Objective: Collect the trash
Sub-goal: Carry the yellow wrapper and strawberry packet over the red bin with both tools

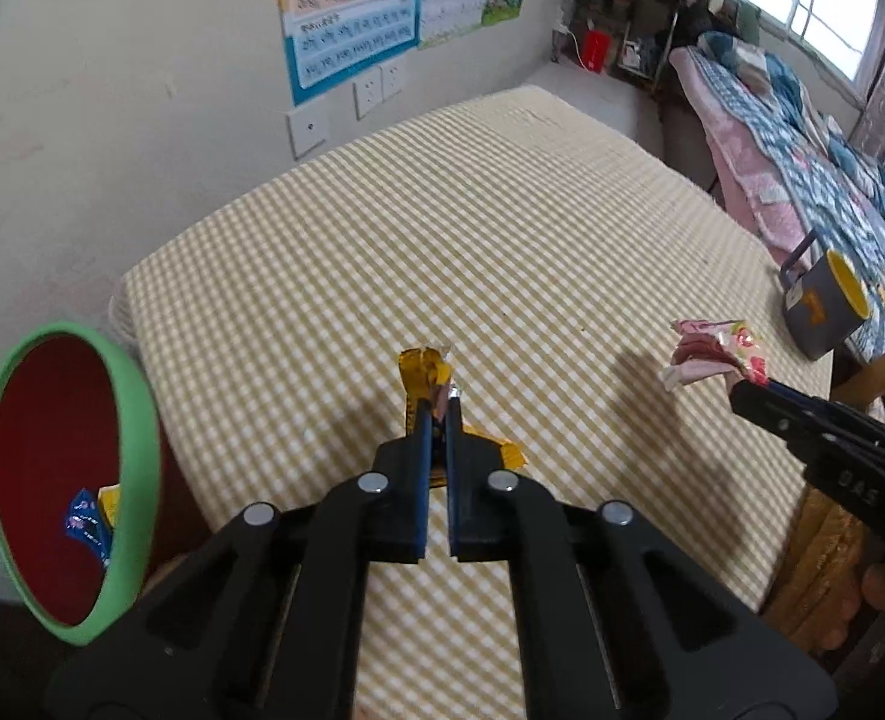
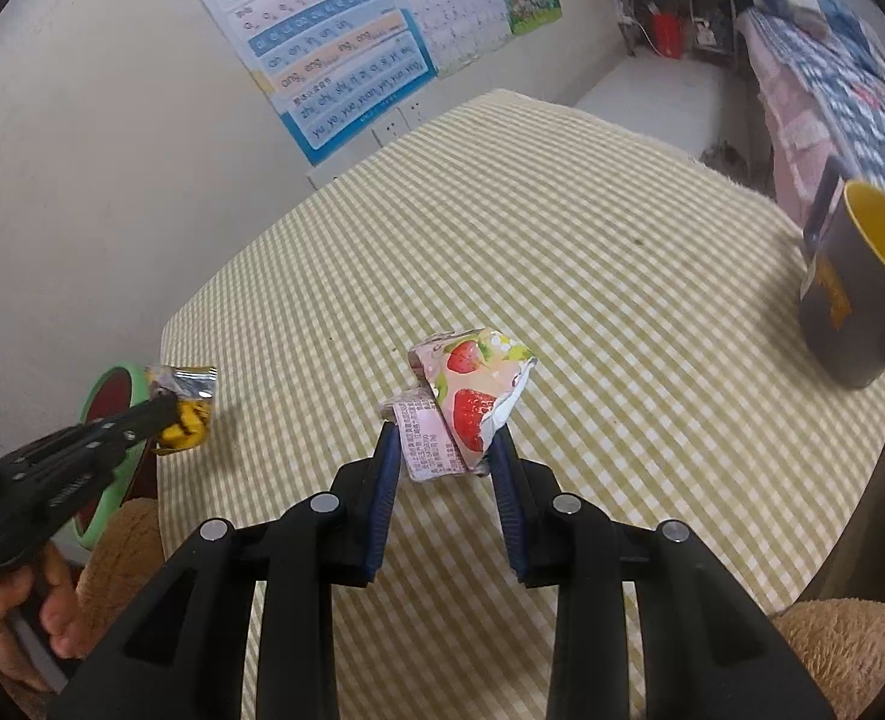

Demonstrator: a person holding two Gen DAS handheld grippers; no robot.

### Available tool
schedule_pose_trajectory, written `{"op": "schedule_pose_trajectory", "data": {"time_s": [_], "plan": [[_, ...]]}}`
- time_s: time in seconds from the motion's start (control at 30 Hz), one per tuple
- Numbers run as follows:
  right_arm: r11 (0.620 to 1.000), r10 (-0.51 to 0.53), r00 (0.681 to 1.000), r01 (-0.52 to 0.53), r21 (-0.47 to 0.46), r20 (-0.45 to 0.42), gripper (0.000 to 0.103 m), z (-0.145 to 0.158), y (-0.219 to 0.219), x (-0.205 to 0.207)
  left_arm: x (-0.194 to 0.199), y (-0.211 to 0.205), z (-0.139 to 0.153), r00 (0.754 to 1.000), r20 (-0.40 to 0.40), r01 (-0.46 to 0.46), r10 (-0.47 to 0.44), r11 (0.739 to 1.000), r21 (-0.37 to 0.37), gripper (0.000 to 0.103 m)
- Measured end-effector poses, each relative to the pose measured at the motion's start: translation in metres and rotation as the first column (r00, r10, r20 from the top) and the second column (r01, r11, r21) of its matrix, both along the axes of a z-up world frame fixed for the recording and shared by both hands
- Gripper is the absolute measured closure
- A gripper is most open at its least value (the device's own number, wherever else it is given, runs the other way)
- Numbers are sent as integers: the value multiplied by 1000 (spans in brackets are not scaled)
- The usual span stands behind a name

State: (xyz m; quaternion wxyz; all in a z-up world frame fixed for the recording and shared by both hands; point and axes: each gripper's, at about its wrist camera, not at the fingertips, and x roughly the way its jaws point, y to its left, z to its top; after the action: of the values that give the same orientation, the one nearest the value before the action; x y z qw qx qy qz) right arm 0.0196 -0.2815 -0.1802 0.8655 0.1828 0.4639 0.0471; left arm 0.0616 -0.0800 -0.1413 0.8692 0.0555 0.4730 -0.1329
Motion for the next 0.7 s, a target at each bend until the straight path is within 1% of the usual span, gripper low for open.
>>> {"op": "schedule_pose_trajectory", "data": {"time_s": [0.13,0.37,0.47,0.7], "plan": [[1000,13,1000,-12,-23,6,73,3,10,3,-6,4,17,998,63,-10,9,1000,20,99],[998,43,999,-42,-56,30,73,17,37,6,-13,20,39,992,126,-27,28,1000,-4,99],[995,60,996,-56,-77,59,72,30,49,5,-16,28,43,989,142,-38,38,999,-7,99],[996,60,992,-51,-78,115,72,60,61,8,-19,53,46,984,151,-87,91,996,-28,99]]}}
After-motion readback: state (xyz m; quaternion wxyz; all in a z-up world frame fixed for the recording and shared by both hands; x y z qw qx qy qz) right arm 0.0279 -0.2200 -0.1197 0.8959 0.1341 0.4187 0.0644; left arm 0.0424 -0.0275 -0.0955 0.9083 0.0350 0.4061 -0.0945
